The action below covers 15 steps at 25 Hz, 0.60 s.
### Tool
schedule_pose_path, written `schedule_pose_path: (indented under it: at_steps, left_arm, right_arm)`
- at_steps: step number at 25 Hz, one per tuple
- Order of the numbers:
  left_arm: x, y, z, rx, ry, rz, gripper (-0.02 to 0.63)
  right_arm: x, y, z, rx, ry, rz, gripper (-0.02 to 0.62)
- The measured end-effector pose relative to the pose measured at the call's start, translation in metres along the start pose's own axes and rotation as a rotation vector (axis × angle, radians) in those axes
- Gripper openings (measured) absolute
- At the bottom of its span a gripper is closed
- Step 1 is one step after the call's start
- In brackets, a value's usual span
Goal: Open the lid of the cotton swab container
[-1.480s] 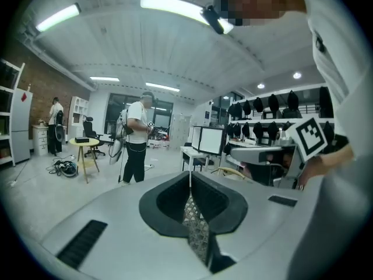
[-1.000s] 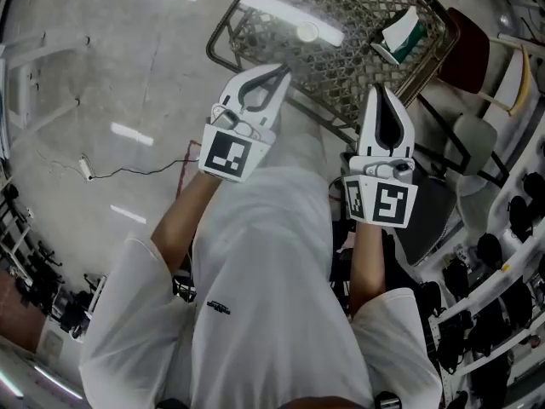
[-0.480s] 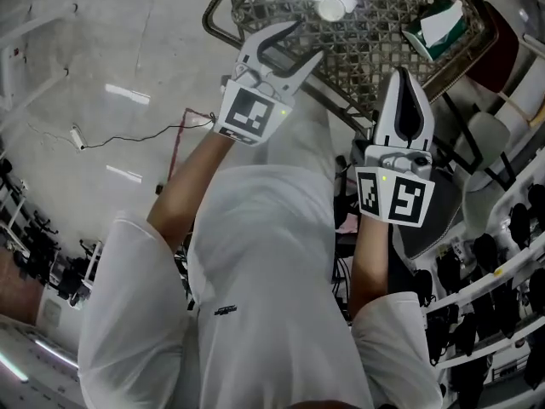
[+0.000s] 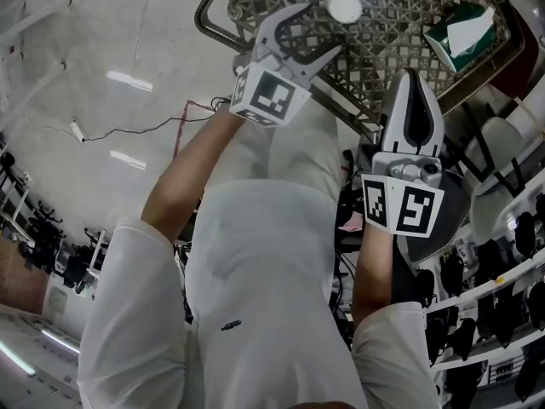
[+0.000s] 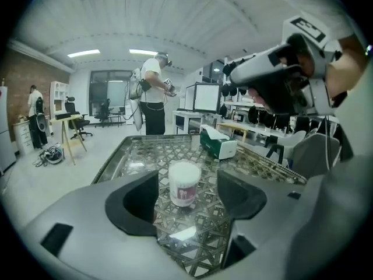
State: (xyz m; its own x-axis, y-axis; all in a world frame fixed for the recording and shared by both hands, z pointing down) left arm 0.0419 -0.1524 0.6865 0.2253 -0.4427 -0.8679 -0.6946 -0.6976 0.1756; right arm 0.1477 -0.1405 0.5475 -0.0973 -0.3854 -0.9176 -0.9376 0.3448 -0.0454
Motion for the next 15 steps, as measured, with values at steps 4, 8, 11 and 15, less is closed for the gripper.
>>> schedule_pose_path:
  at_steps: [4, 8, 11, 15]
  left_arm:
    - [-0.013, 0.004, -0.022, -0.015, 0.028, -0.017, 0.291]
    - [-0.021, 0.007, -0.039, -0.021, 0.047, -0.025, 0.295]
    - [-0.027, 0.01, -0.047, -0.02, 0.063, -0.02, 0.296]
    - [-0.032, 0.011, -0.056, -0.022, 0.081, -0.045, 0.298]
  right_arm:
    - [-0.007, 0.0, -0.007, 0.008, 0.002, -0.002, 0.0]
    - [-0.011, -0.002, -0.008, 0.006, 0.007, -0.003, 0.0]
    - [-0.012, -0.005, -0.007, 0.002, 0.012, -0.006, 0.0]
    - [-0.013, -0.011, -0.003, -0.008, 0.013, -0.009, 0.0]
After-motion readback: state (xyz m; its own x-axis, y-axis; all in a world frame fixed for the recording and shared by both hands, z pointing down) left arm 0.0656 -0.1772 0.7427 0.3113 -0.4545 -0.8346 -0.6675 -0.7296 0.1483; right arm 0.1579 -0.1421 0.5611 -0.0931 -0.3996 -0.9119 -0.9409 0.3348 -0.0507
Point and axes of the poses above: the fingertips, and each gripper's own axes: z backward along the fingers, y to its left, x out of its top, the point moved 3 cm from there along z, backward along the fingers, and after that the axes turned 6 degrees about z, right-handed, at the moved point
